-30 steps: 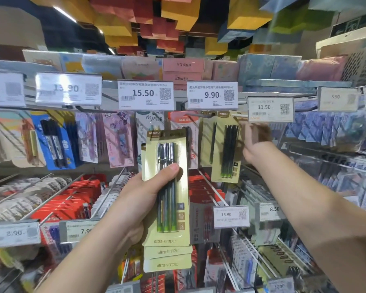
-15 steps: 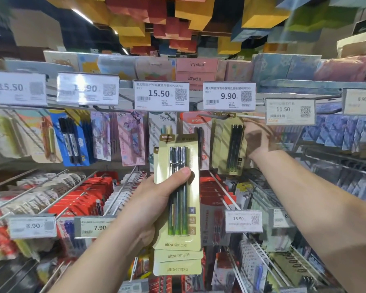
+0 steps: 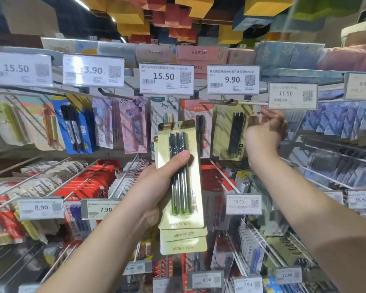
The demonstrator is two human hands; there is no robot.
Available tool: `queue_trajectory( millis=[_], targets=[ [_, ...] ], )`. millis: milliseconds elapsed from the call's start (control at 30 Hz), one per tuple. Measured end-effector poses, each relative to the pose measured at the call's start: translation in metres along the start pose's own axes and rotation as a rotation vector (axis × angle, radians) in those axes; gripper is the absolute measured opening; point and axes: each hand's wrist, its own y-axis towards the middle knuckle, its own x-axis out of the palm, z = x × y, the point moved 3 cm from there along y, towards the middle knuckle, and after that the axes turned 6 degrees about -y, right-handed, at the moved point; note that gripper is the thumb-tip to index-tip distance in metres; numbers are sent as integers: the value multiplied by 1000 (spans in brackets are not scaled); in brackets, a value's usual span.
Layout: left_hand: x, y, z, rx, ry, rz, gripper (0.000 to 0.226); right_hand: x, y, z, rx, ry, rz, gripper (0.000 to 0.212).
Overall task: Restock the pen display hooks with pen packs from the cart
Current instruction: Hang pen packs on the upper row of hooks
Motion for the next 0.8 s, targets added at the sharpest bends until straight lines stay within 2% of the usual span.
queue_trajectory(
  millis=[33, 100, 200, 300, 400, 633, 800],
  targets=[
    [0, 1, -1, -5, -9, -1, 68, -1, -13, -3, -19, 22, -26, 39],
    [1, 1, -2, 0, -35, 1, 74, -3, -37, -6, -74, 34, -180, 14],
    [4, -1, -3, 10, -62, 11, 81, -12, -79, -10, -88, 112, -484, 3],
    [8, -2, -5, 4, -80, -4, 48, -12, -104, -9, -4, 199, -692, 12],
    [12, -4, -7, 5, -109, -32, 38, -12, -117, -11, 18, 233, -763, 16],
    [8, 0, -10, 44, -103, -45, 38, -12, -114, -4, 85, 221, -857, 11],
    [10, 3, -12, 57, -58, -33, 36, -7, -114, 1, 108, 210, -843, 16]
  ],
)
